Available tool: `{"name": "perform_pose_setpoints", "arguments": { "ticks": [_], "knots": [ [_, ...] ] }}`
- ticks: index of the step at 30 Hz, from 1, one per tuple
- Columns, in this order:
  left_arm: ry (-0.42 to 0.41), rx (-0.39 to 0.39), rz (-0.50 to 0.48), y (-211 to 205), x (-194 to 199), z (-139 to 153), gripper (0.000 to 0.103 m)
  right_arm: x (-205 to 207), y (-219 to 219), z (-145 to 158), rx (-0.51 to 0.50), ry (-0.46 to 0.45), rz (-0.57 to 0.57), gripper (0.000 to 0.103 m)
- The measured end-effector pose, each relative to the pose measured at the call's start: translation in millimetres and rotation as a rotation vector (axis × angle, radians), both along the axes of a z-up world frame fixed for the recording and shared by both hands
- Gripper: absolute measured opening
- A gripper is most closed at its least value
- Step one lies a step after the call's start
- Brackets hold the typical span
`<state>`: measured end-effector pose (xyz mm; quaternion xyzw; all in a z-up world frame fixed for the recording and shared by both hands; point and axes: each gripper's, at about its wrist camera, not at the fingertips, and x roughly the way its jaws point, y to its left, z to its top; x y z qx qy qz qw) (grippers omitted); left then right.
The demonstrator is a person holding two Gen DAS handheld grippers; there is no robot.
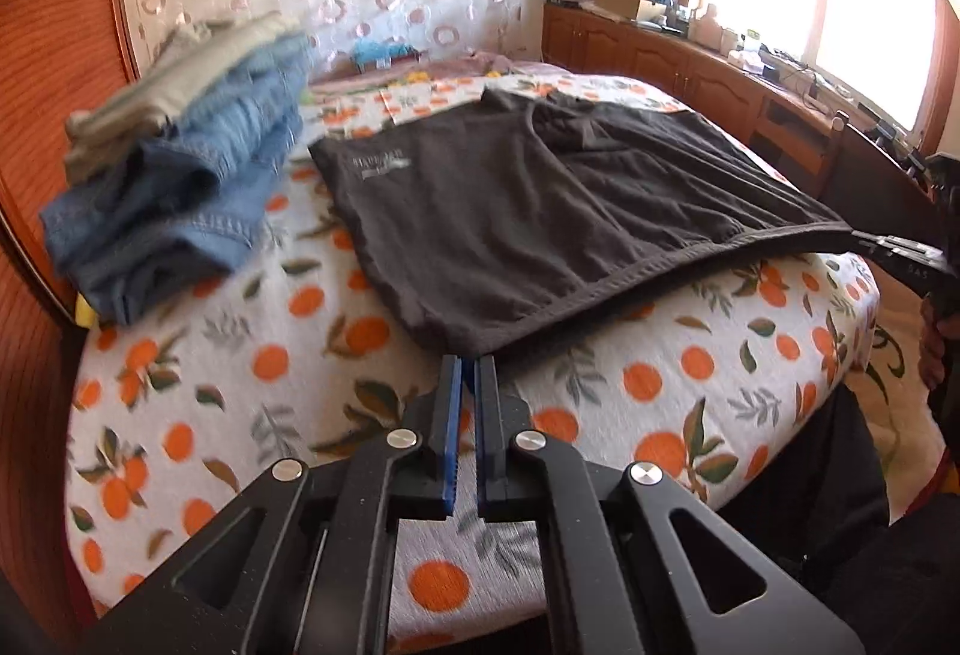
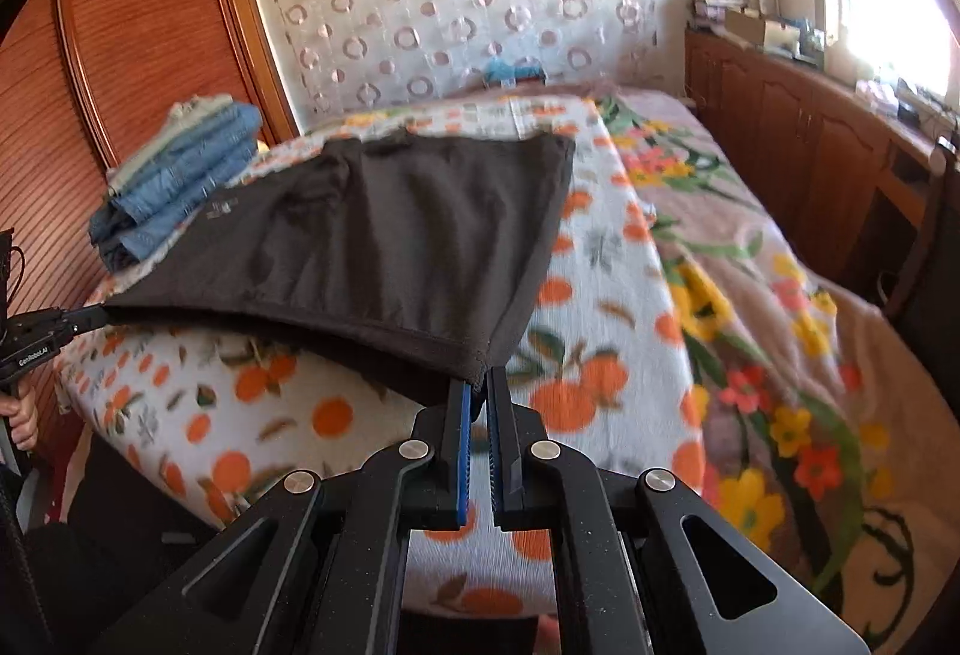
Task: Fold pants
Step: 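Smooth the flattened black pants and open both grippers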
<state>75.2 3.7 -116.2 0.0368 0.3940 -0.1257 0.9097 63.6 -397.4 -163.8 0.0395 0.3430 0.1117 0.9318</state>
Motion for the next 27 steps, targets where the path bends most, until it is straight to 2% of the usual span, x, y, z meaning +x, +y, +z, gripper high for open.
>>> {"name": "perform_pose_setpoints", "arguments": {
  "ticks": [5,7,10,12,14,20,27],
  "knots": [
    [-0.019,-0.027,0.027,11.7,-5.4,4.6,0.014,4.7,-2.9,-10.1,0.038,0.025,-0.031,0.005],
    [-0.032,-0.032,0.036,16.4,-6.4,8.8,0.029,4.0,-3.1,-10.4,0.038,0.016,-0.035,0.005],
    [-0.046,-0.036,0.046,22.8,-7.1,14.0,0.038,1.8,-2.6,-6.3,0.039,0.000,-0.046,0.008],
    [-0.062,-0.035,0.058,25.9,-3.6,17.4,0.039,-2.8,-4.8,-1.9,0.043,-0.016,-0.056,0.010],
    [-0.066,-0.037,0.061,27.0,1.6,20.1,0.041,-7.9,-7.0,2.6,0.045,-0.035,-0.079,0.016],
    [-0.075,-0.009,0.049,19.5,22.8,25.9,0.042,-12.8,-1.6,8.9,0.031,-0.074,-0.094,0.021],
    [-0.046,0.010,0.012,-1.0,55.9,17.4,0.042,-16.1,-3.3,12.3,0.031,-0.100,-0.099,0.028]
  ]
}}
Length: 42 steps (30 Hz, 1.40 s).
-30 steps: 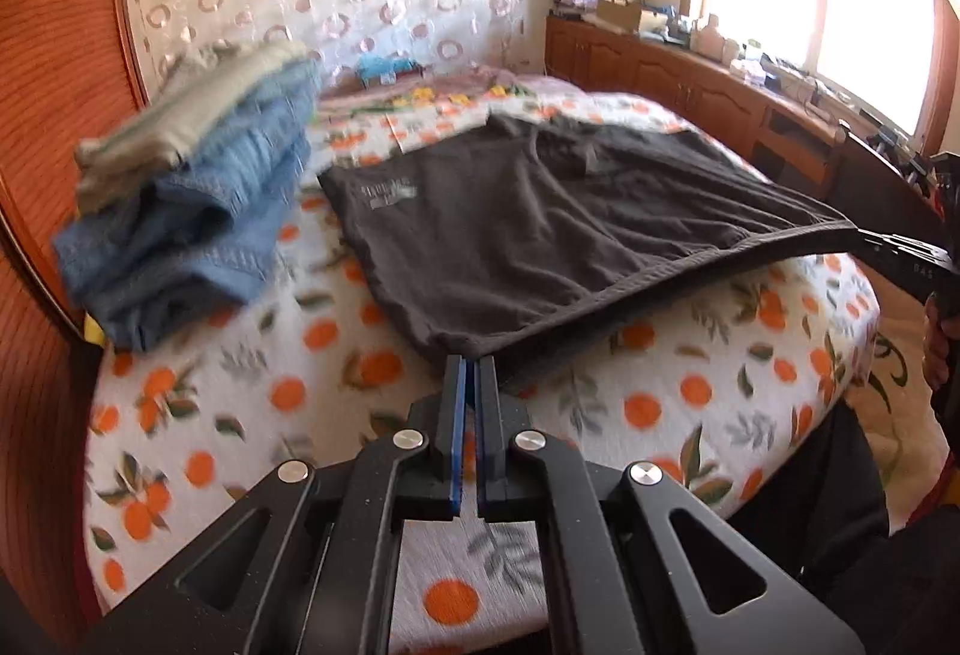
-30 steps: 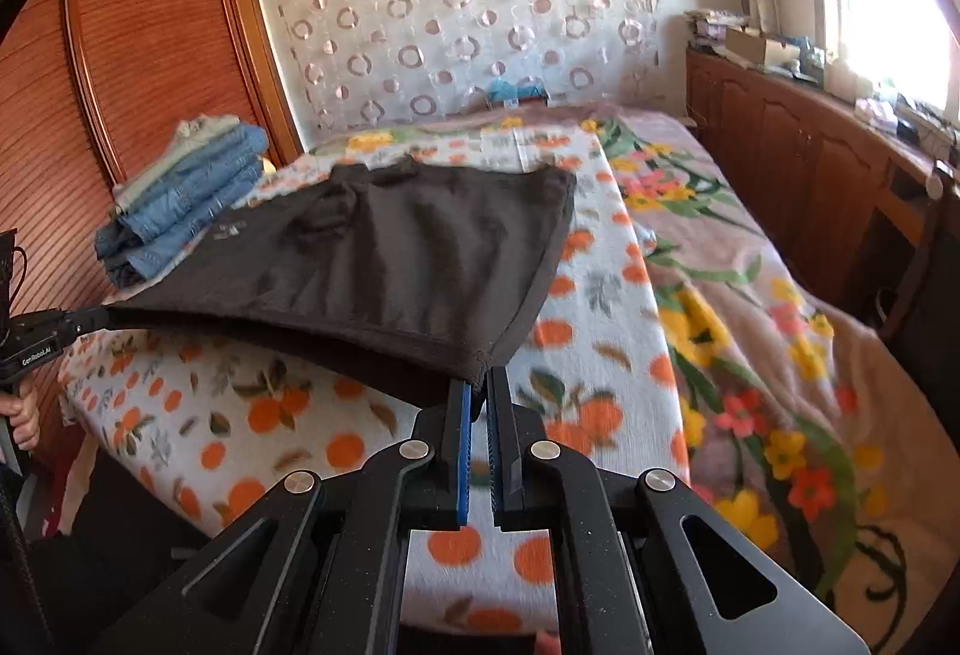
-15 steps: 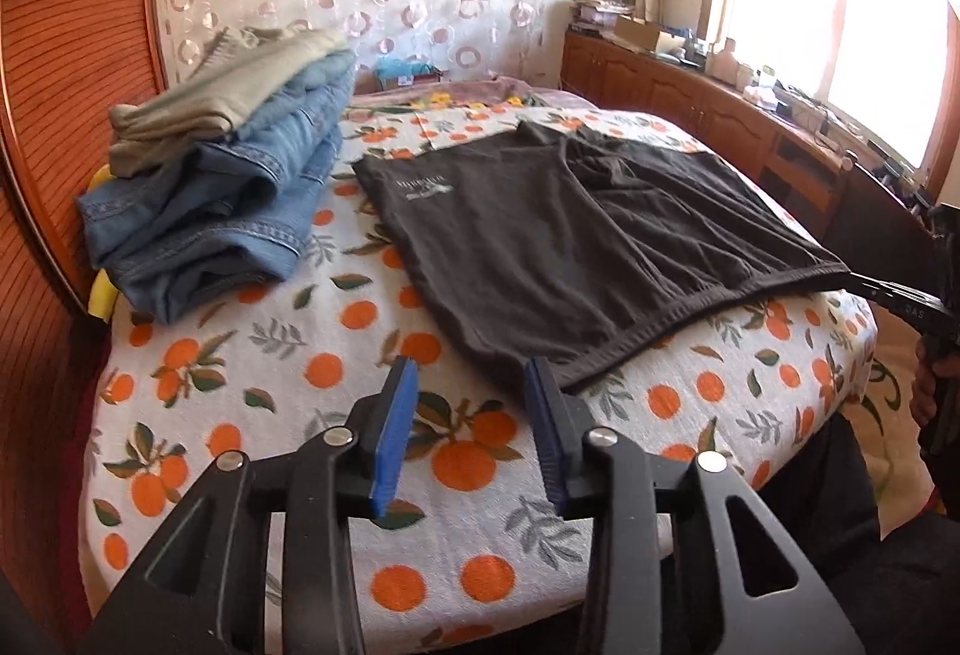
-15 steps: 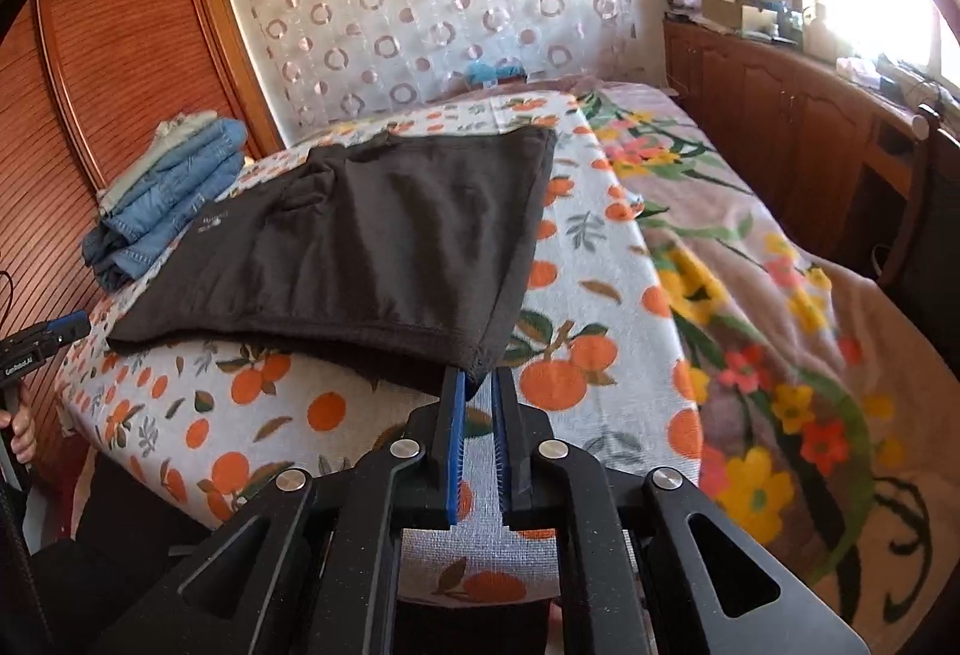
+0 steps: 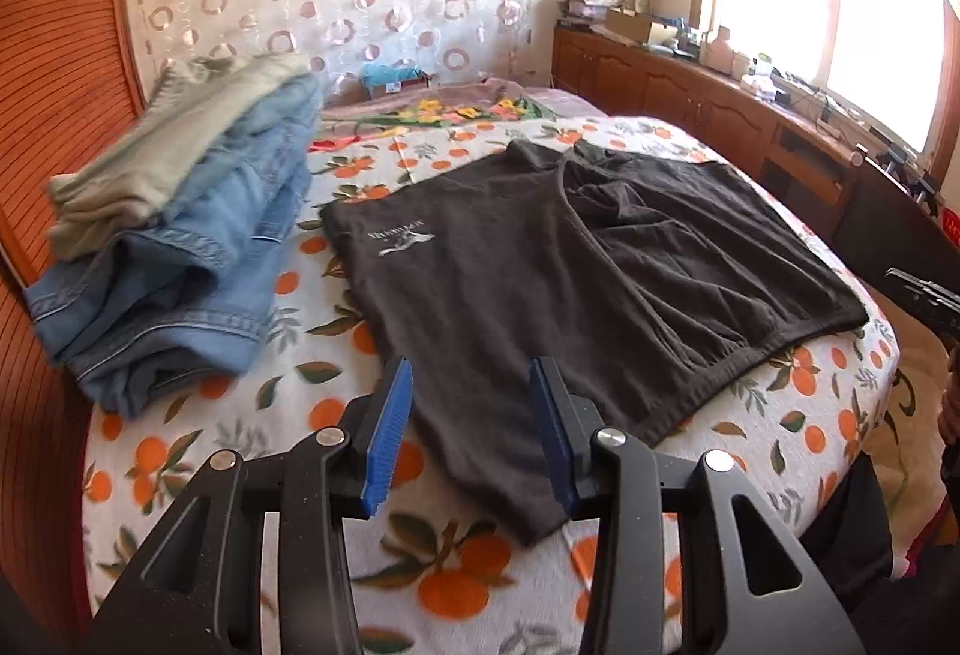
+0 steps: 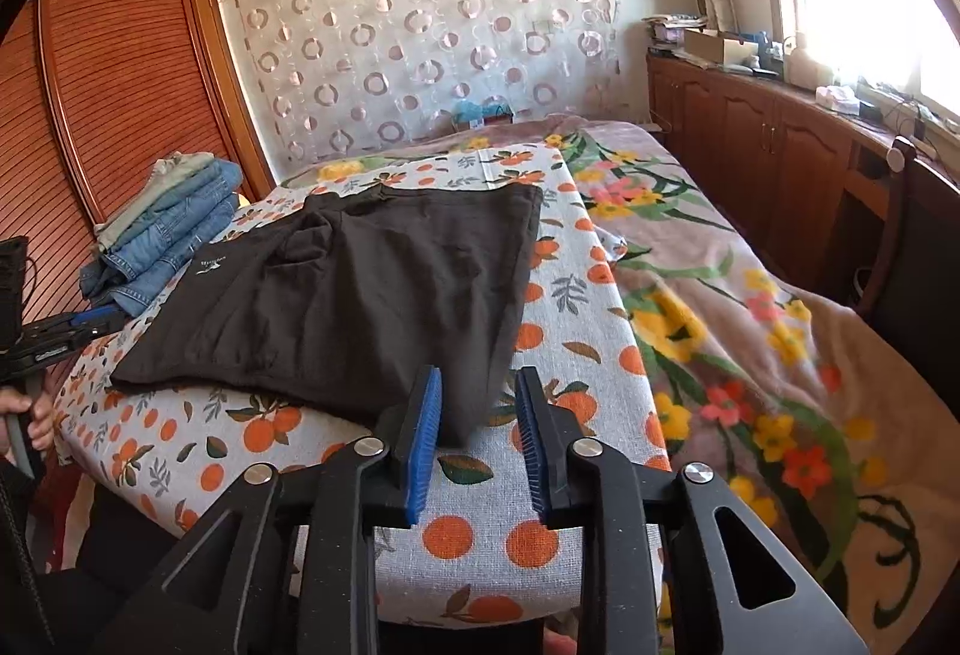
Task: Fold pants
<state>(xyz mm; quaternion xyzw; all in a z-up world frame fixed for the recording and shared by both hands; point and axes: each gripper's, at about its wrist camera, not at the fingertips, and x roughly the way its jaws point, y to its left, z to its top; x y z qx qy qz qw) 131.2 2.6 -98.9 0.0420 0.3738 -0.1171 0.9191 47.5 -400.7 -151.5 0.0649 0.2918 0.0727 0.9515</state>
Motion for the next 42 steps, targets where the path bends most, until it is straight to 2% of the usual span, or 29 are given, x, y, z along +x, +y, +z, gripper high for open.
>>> {"name": "perform_pose_setpoints", "arguments": {
  "ticks": [2,11,14,17,20,22,25,28,38,39,42],
  "knots": [
    [0.014,0.006,-0.011,-3.4,6.2,-4.9,0.042,-0.5,-1.6,0.2,0.002,-0.006,-0.011,0.034],
    [0.115,0.018,-0.020,-10.4,18.8,-33.4,0.042,23.2,9.5,-9.7,0.011,0.029,0.028,0.034],
    [0.100,0.038,-0.028,-14.0,15.1,-35.3,0.042,31.4,14.9,-15.1,0.001,0.048,0.039,0.034],
    [0.098,0.021,-0.027,-11.6,12.6,-35.4,0.043,37.1,15.6,-21.6,-0.012,0.078,0.032,0.034],
    [0.085,0.020,-0.040,-13.1,11.4,-36.6,0.048,38.8,12.7,-23.3,-0.021,0.096,0.022,0.034],
    [0.090,0.001,-0.049,-13.0,12.0,-36.7,0.058,37.4,9.5,-22.9,-0.017,0.102,0.015,0.034],
    [0.097,-0.001,-0.061,-17.0,11.7,-37.0,0.067,35.9,6.8,-23.4,-0.015,0.111,0.004,0.034],
    [0.091,0.025,-0.064,-21.6,10.7,-38.2,0.070,32.5,5.8,-25.0,-0.015,0.118,0.002,0.034],
    [0.098,0.029,-0.054,-21.6,10.9,-37.4,0.070,29.8,7.9,-24.1,-0.013,0.121,0.019,0.034],
    [0.101,0.027,-0.052,-21.1,10.6,-36.3,0.070,31.0,8.6,-24.1,-0.016,0.124,0.021,0.033],
    [0.090,0.019,-0.048,-19.3,7.9,-31.6,0.070,34.8,10.4,-21.3,-0.005,0.118,0.034,0.010]
  ]
}}
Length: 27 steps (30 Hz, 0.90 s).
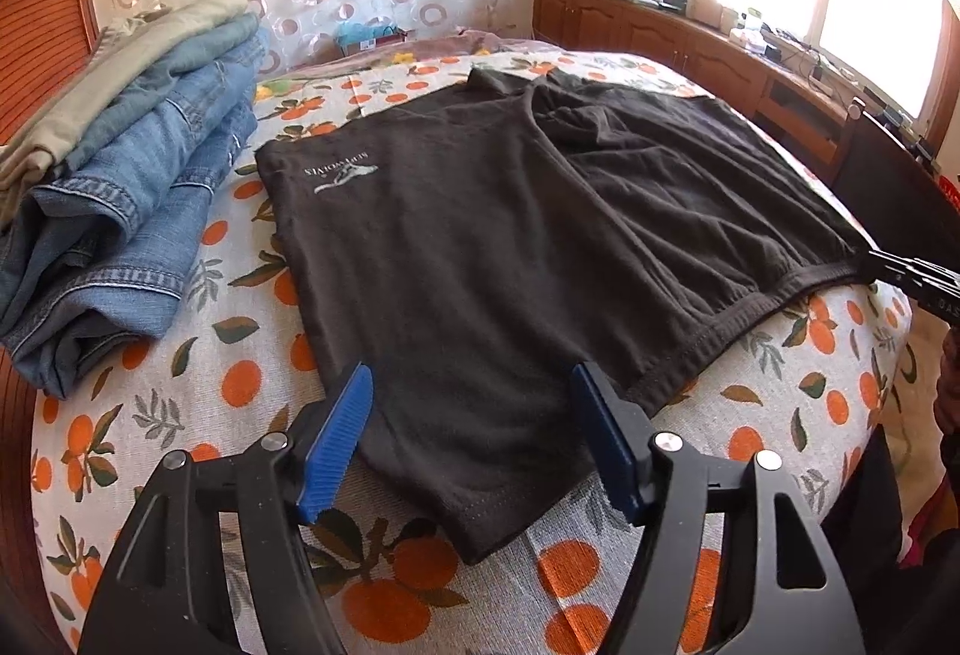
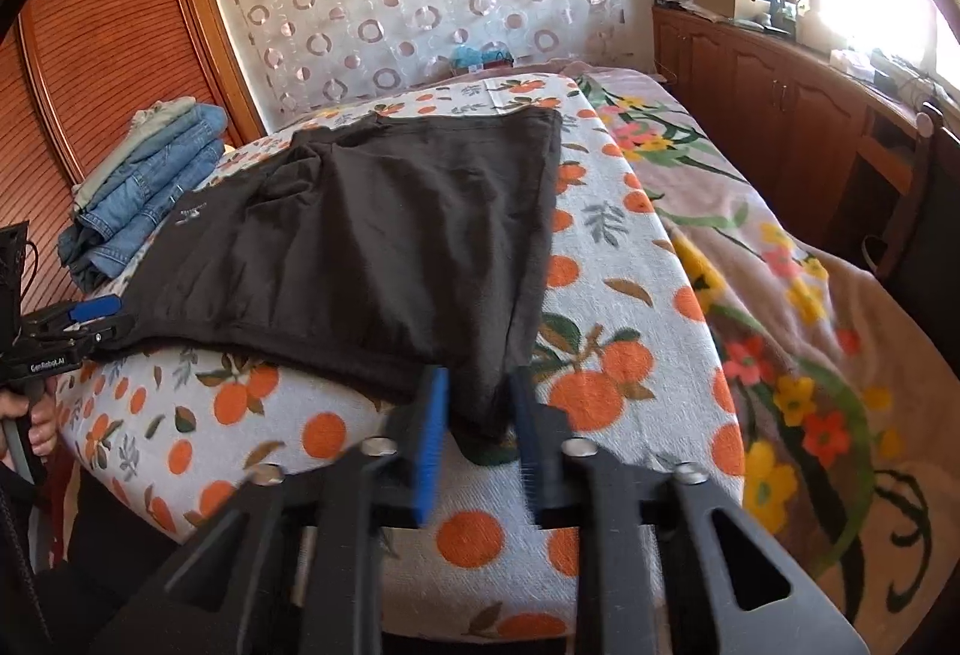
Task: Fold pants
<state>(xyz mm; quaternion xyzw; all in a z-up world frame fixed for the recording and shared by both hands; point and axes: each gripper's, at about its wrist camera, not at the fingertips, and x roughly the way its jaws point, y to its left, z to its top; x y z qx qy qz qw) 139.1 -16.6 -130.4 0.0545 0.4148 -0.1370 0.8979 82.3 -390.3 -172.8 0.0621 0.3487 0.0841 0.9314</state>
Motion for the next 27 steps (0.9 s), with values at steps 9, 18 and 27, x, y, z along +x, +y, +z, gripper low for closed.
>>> {"name": "perform_pose_setpoints", "arguments": {
  "ticks": [9,18,27],
  "knots": [
    [-0.081,-0.011,0.051,20.5,-6.8,27.8,0.070,19.9,34.6,41.7,0.039,-0.118,0.153,0.007],
    [-0.121,-0.034,0.145,64.2,-15.4,42.9,0.070,51.6,146.0,67.0,0.123,-0.129,0.430,0.007],
    [-0.117,-0.040,0.218,93.5,-23.3,38.1,0.070,56.8,241.9,54.1,0.120,-0.090,0.635,0.007]
  ]
}}
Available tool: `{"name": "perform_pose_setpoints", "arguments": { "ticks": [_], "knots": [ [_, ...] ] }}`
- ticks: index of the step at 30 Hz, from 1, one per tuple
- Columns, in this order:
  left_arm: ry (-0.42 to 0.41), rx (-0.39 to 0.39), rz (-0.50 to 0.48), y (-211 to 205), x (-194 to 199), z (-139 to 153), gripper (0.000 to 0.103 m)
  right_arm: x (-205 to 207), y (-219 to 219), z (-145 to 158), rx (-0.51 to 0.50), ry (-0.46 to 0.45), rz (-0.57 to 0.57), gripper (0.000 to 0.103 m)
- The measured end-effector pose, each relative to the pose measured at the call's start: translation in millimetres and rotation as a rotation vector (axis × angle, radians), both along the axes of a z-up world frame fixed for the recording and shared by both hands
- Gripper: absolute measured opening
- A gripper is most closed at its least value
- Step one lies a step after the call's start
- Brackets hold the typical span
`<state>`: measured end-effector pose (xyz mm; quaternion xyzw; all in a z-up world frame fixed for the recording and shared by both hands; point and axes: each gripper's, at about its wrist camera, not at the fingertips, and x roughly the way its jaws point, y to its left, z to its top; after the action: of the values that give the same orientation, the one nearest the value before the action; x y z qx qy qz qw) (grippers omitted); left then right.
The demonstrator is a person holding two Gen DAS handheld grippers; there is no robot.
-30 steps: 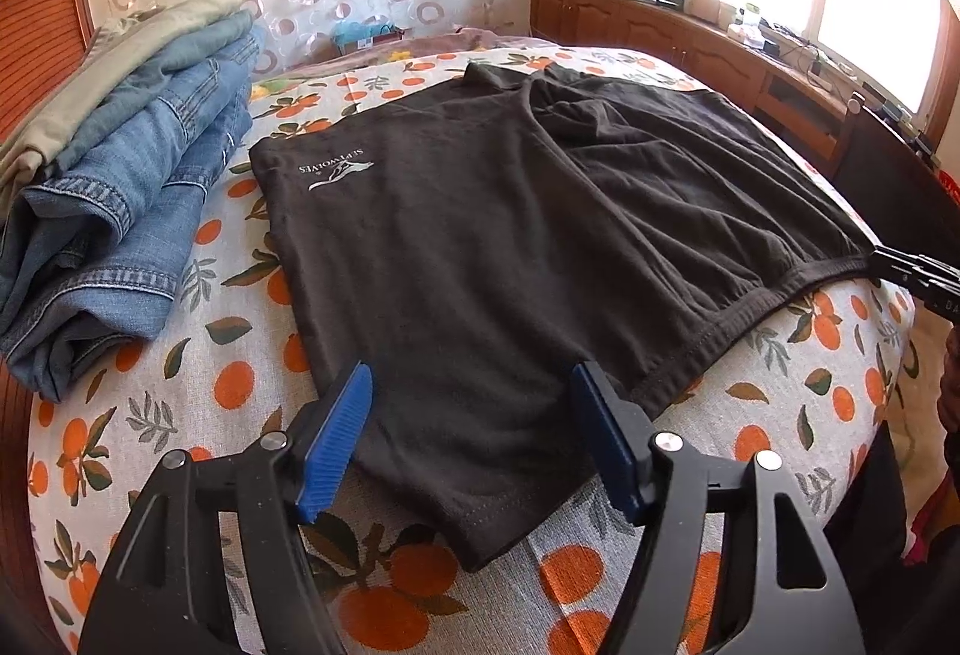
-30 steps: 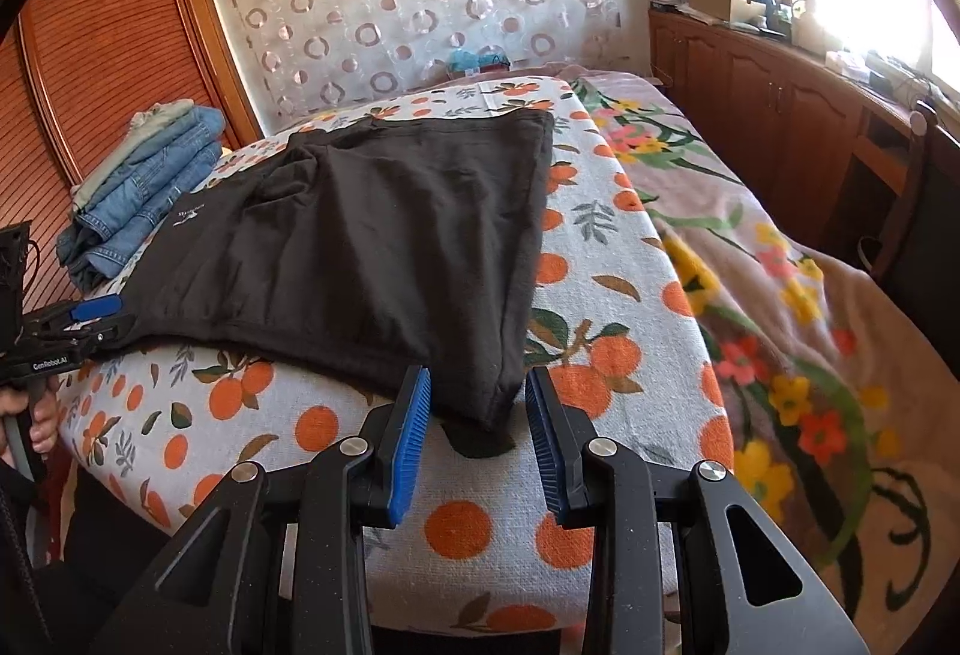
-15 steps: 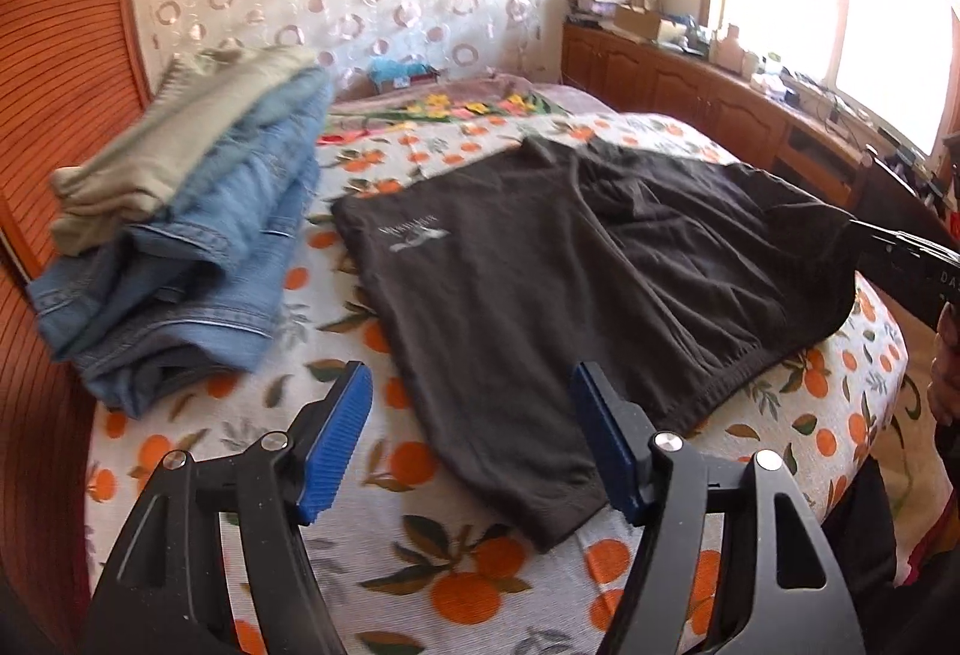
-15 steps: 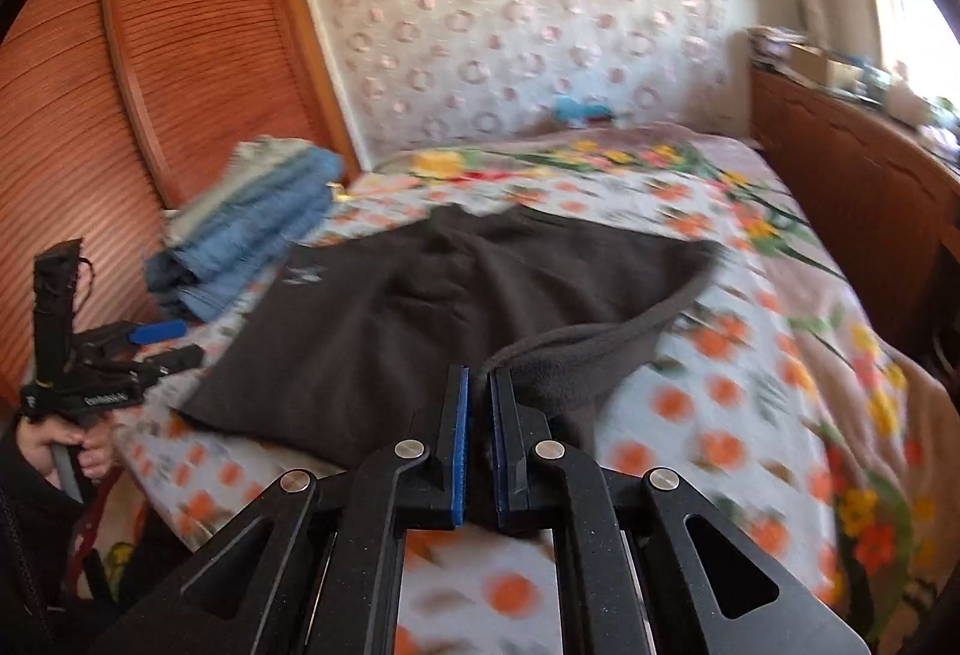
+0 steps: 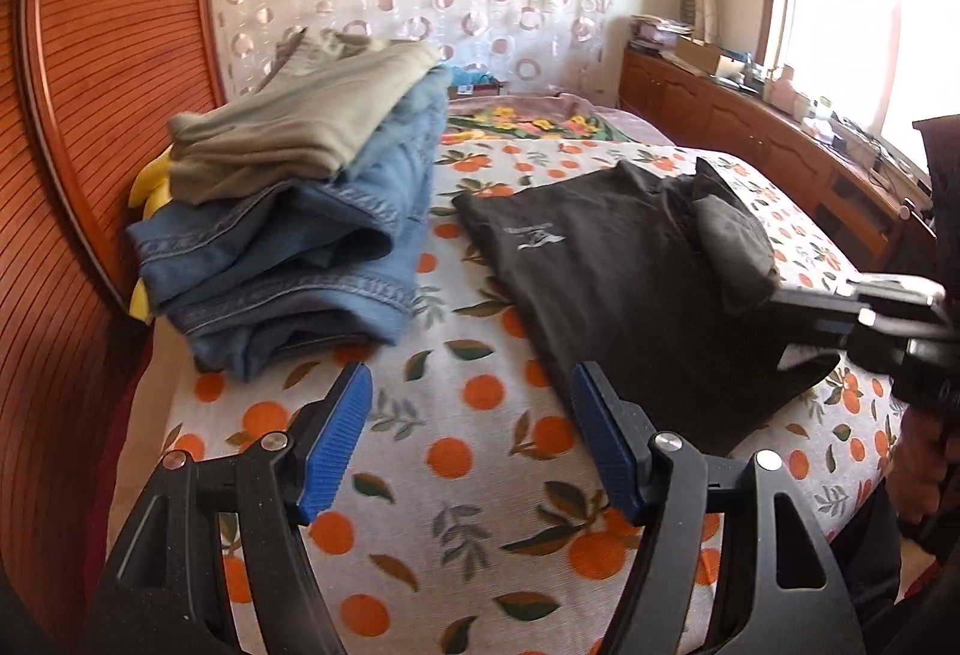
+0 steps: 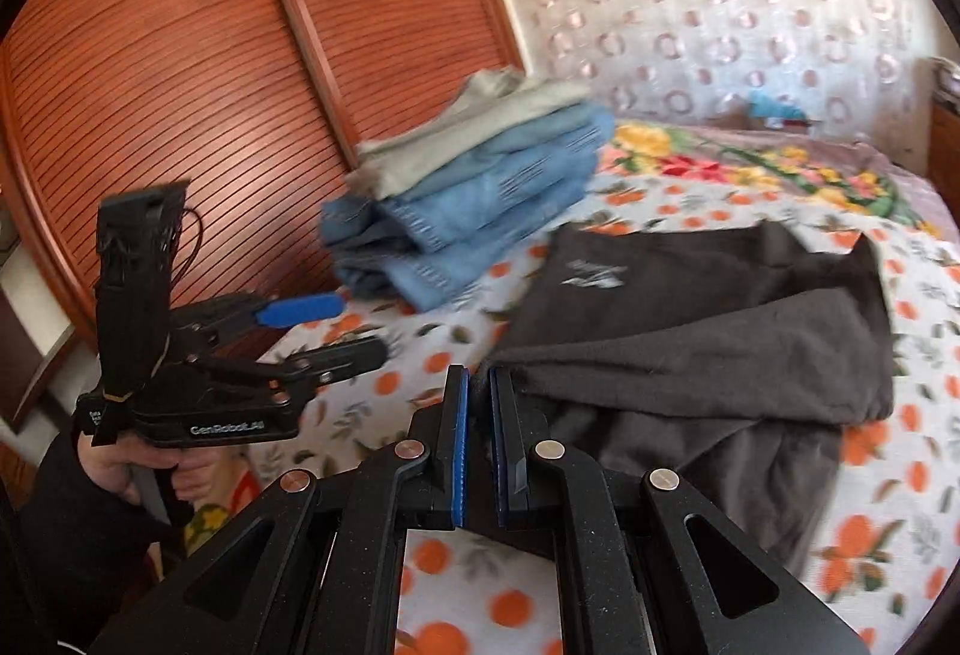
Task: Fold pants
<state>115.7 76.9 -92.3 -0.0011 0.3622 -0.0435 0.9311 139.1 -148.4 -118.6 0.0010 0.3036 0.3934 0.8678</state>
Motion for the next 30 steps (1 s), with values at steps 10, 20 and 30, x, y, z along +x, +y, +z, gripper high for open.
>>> {"name": "perform_pose_setpoints", "arguments": {
  "ticks": [10,20,30],
  "knots": [
    [0.036,-0.020,0.017,6.2,-4.2,-15.2,0.070,14.9,6.1,-18.2,-0.087,0.043,0.022,0.015],
    [0.020,-0.032,-0.067,-27.9,-3.4,-8.1,0.070,-7.5,-30.3,-4.7,-0.128,-0.002,-0.075,0.026],
    [0.054,-0.027,-0.122,-58.3,2.0,-20.5,0.070,11.4,-80.8,-1.8,-0.160,-0.008,-0.243,0.028]
  ]
}}
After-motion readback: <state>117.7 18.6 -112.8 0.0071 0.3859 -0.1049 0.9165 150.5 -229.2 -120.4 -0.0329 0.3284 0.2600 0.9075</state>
